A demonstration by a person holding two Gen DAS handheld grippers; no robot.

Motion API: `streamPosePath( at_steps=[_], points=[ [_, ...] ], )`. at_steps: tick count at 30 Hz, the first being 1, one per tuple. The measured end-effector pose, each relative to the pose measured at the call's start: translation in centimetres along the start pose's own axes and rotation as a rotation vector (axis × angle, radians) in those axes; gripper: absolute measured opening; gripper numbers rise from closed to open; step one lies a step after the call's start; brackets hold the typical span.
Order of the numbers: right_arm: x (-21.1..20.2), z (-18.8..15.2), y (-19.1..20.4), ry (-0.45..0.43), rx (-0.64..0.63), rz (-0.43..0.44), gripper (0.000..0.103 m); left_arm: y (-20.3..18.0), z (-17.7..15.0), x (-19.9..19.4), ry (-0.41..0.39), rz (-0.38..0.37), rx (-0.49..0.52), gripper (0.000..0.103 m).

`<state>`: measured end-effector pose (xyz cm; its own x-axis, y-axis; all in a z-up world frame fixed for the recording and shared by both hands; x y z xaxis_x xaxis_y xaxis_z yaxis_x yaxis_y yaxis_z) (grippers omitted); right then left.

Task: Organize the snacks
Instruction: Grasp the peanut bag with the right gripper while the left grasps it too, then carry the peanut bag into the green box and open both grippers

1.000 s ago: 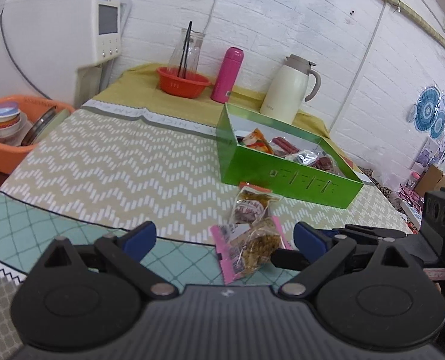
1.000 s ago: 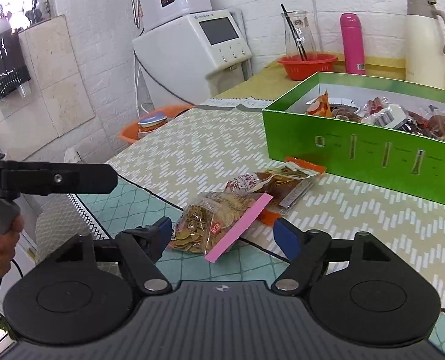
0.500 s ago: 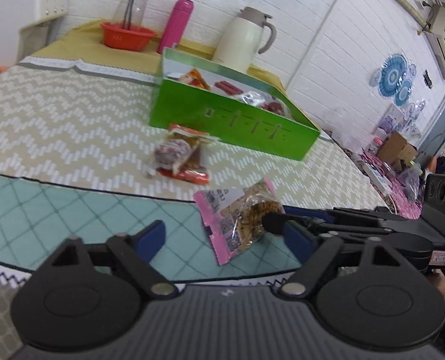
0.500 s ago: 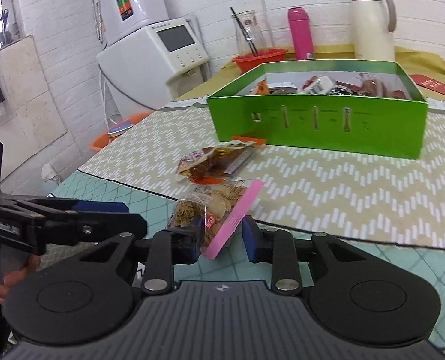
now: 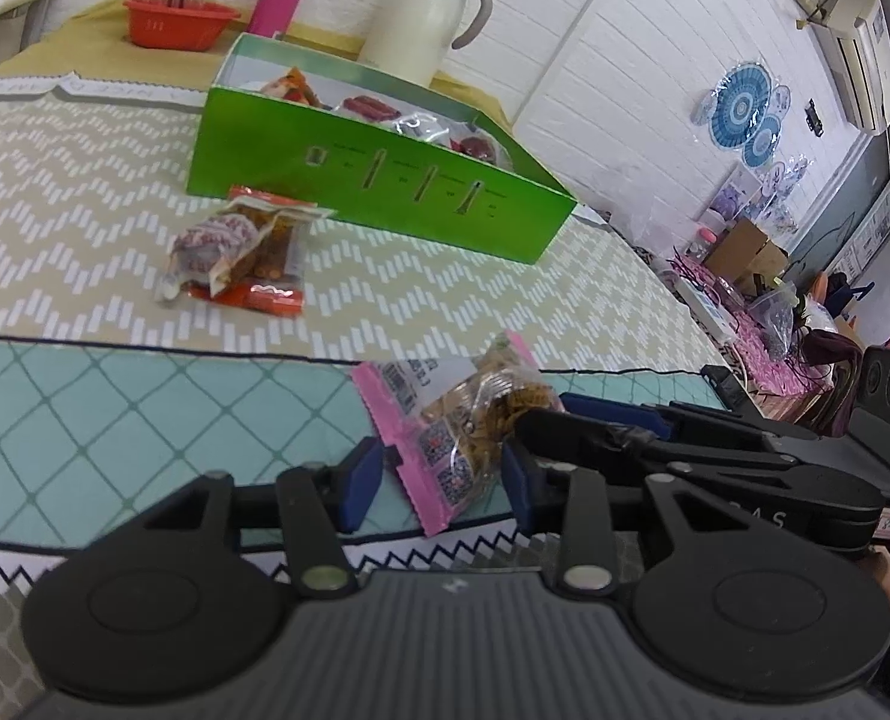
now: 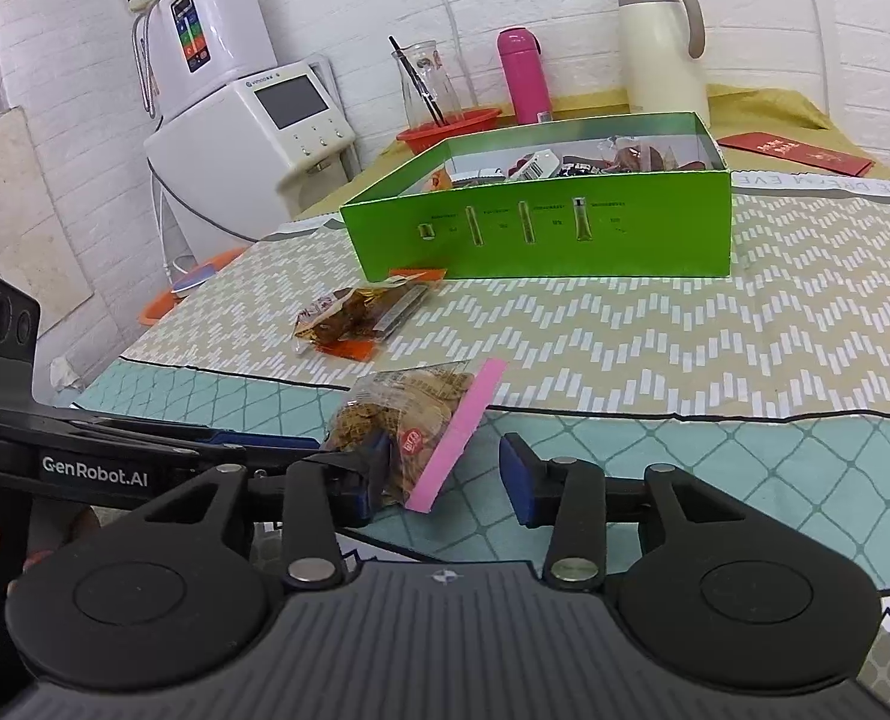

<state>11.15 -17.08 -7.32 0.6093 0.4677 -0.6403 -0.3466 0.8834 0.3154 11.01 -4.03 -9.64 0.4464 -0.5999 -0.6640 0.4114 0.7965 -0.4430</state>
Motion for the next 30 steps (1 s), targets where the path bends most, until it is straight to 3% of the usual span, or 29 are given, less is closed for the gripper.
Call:
streamPosePath(
  at_steps=[4, 6, 7, 8, 12, 13, 15, 24, 30],
  points=[
    [-0.1, -0.1, 0.1, 0.000, -0.004, -0.001, 0.071, -0.4, 0.0, 0.2, 0.002, 0.003, 0.011, 0.037],
    [-0.1, -0.1, 0.2, 0.003, -0.005, 0.003, 0.064, -0.3, 0.0, 0.3, -0.001, 0.008, 0.012, 0.035],
    [-0.1, -0.1, 0.2, 0.005, -0.004, 0.009, 0.062, -0.3, 0.1, 0.3, -0.005, 0.015, 0.011, 0.028],
    [-0.1, -0.2, 0.3, 0.006, -0.006, 0.015, 0.053, -0.2, 0.1, 0.4, -0.008, 0.026, 0.010, 0.023],
    [0.1, -0.1, 0.5, 0.003, -0.011, 0.016, 0.045, -0.1, 0.4, 0.6, -0.022, 0.025, -0.028, 0.016],
    [0.1, 0.0, 0.6, 0.003, -0.012, 0.015, 0.043, -0.4, 0.5, 0.6, -0.022, 0.008, -0.031, 0.005],
    [-0.5, 0.8, 0.9, -0.014, -0.048, 0.004, 0.042, -1.0, 1.5, -0.1, -0.050, 0.007, -0.015, 0.005],
    [-3.2, 9.0, 0.5, -0.210, -0.097, -0.005, 0.042, -3.5, 10.2, -2.7, -0.211, 0.009, 0.095, 0.005],
    [-2.2, 14.7, -1.6, -0.281, -0.055, 0.014, 0.042, -3.5, 16.8, -2.0, -0.238, 0.027, 0.126, 0.005]
  ],
)
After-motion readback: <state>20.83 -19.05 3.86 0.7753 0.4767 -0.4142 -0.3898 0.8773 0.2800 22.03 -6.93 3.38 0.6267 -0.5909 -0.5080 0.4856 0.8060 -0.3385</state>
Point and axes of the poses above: each gripper's, at about its wrist camera, not at the fingertips, and x roughly the way its jaws point, y to its left, z to its top, the point moved 10 cm from there along x, roughly the way its jaws point, and after that the axes turned 9 degrees about y, right-handed, at the moved point
